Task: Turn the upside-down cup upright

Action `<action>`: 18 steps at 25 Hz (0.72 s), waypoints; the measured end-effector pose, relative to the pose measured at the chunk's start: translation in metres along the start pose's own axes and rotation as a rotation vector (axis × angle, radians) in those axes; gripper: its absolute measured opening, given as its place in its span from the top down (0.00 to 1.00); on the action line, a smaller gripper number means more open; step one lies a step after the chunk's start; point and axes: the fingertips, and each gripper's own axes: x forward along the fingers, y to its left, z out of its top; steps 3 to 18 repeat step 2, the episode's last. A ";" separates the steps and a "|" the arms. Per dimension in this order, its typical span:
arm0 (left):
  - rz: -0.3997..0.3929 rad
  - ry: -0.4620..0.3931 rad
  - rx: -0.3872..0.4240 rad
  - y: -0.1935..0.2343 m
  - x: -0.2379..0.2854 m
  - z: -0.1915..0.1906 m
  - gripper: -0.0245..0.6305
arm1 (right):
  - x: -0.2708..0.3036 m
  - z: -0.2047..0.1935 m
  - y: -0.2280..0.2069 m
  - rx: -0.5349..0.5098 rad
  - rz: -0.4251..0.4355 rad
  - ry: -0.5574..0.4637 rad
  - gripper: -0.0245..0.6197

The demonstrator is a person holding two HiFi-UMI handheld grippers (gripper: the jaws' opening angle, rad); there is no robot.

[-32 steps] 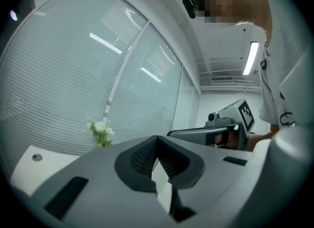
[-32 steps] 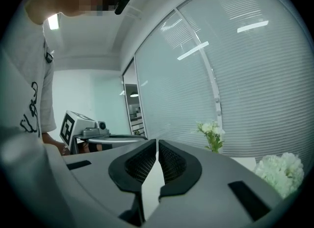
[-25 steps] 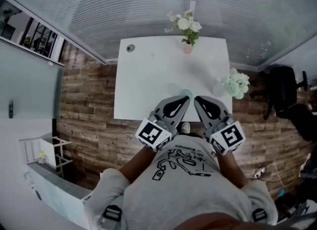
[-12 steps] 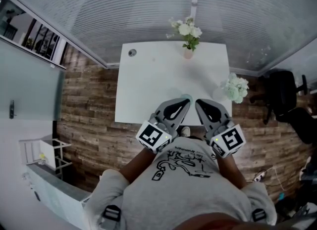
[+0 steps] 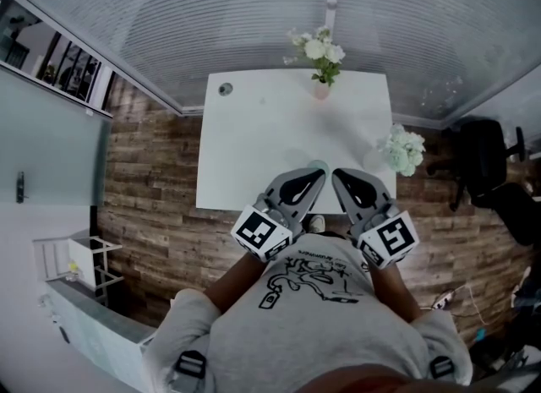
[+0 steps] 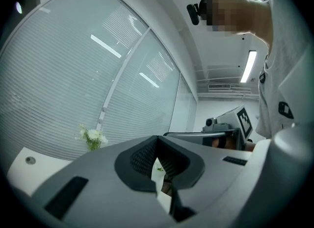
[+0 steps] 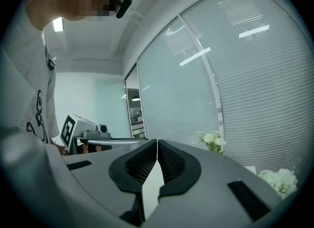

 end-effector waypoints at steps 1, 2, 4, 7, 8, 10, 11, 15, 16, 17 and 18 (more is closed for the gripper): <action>0.001 0.001 -0.007 0.000 0.000 0.000 0.96 | 0.000 0.000 0.000 0.002 -0.001 0.000 0.90; 0.001 0.003 -0.014 -0.001 0.000 0.000 0.96 | 0.000 0.000 0.000 0.003 -0.002 0.000 0.90; 0.001 0.003 -0.014 -0.001 0.000 0.000 0.96 | 0.000 0.000 0.000 0.003 -0.002 0.000 0.90; 0.001 0.003 -0.014 -0.001 0.000 0.000 0.96 | 0.000 0.000 0.000 0.003 -0.002 0.000 0.90; 0.001 0.003 -0.014 -0.001 0.000 0.000 0.96 | 0.000 0.000 0.000 0.003 -0.002 0.000 0.90; 0.001 0.003 -0.014 -0.001 0.000 0.000 0.96 | 0.000 0.000 0.000 0.003 -0.002 0.000 0.90; 0.001 0.003 -0.014 -0.001 0.000 0.000 0.96 | 0.000 0.000 0.000 0.003 -0.002 0.000 0.90; 0.001 0.003 -0.014 -0.001 0.000 0.000 0.96 | 0.000 0.000 0.000 0.003 -0.002 0.000 0.90; 0.001 0.003 -0.014 -0.001 0.000 0.000 0.96 | 0.000 0.000 0.000 0.003 -0.002 0.000 0.90; 0.001 0.003 -0.014 -0.001 0.000 0.000 0.96 | 0.000 0.000 0.000 0.003 -0.002 0.000 0.90; 0.001 0.003 -0.014 -0.001 0.000 0.000 0.96 | 0.000 0.000 0.000 0.003 -0.002 0.000 0.90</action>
